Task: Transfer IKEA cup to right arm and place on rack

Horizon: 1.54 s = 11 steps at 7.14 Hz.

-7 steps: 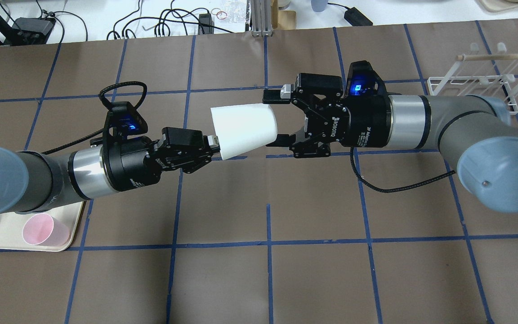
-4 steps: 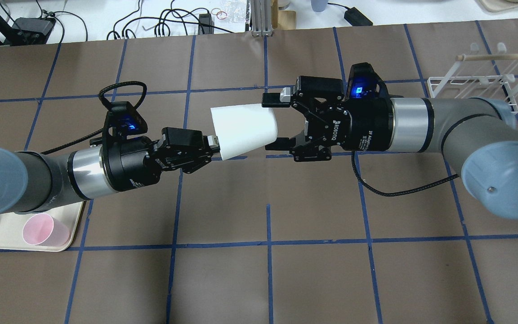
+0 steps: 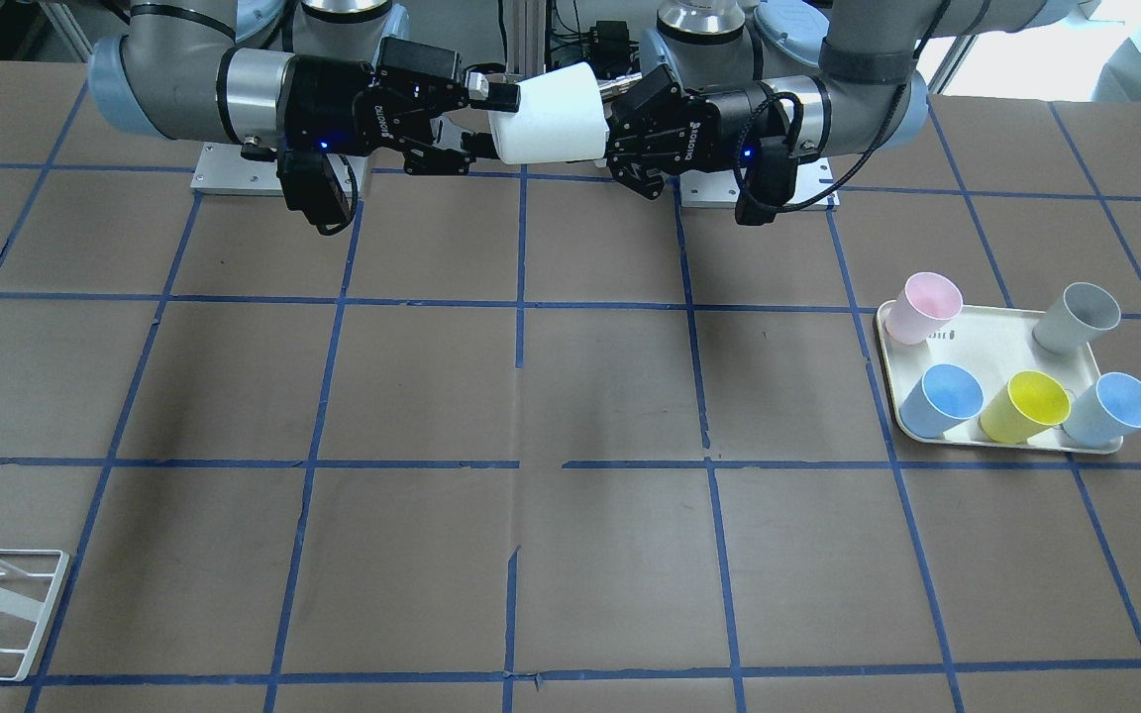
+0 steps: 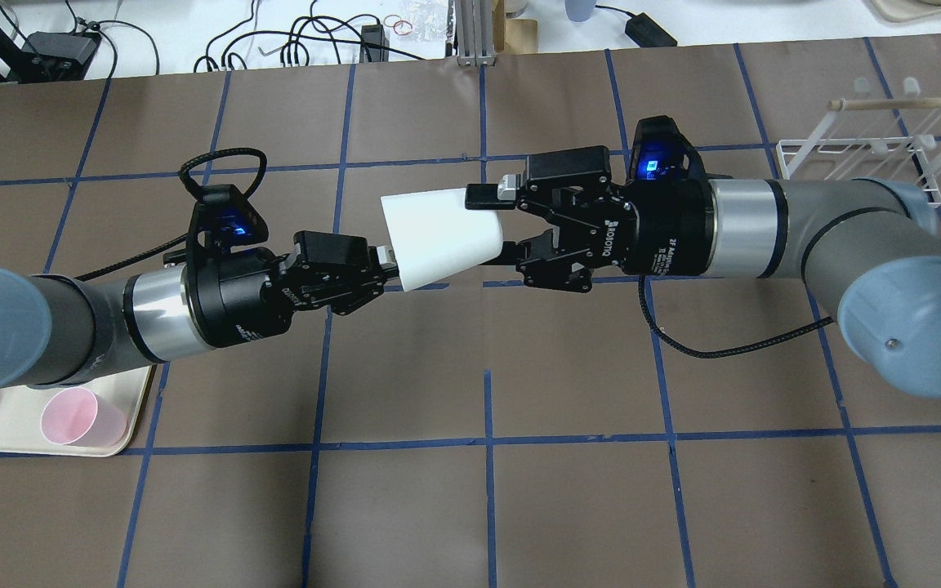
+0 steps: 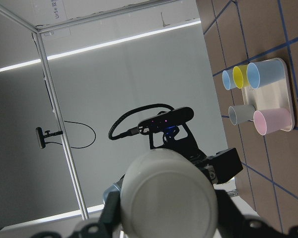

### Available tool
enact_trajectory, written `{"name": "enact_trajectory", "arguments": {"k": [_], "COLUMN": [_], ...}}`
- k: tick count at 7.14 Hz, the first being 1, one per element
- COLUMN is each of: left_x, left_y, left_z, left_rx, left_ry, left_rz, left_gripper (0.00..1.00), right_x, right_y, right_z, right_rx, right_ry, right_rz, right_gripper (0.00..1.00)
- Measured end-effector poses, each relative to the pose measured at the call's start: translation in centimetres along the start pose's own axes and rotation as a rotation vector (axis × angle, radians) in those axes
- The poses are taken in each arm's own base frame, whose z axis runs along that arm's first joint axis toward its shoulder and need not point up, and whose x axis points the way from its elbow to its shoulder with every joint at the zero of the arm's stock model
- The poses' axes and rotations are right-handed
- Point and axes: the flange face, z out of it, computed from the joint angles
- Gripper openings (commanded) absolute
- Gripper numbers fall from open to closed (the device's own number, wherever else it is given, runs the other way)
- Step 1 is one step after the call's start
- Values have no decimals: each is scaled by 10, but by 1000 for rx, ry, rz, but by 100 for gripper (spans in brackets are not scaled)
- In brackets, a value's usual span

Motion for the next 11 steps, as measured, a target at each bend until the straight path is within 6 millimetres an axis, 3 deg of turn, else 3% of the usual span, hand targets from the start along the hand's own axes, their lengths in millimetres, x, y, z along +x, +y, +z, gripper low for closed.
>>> {"name": "enact_trajectory", "arguments": {"k": [1,2,3,7,10,11], "left_x": [0,0,0,7,24,18], "left_y": [0,0,0,-7,-33,-41], "left_z": [0,0,0,-6,-14,-20], "left_rx": [0,0,0,10,-14,-32], "left_ry": [0,0,0,-4,-24,-39], "left_rz": [-1,-1,-2,-12,-73,-93], "left_gripper": [31,70,83,96,100,100], "right_x": [0,0,-1,-13,-28,-41], "right_y": [1,1,1,-14,-36,-43], "right_z": [0,0,0,-16,-68,-92], "right_rx": [0,-1,-1,33,121,150], "right_ry": [0,0,0,5,79,148], "right_rz": [10,16,19,28,44,35], "right_gripper": [41,32,28,19,15,13]}}
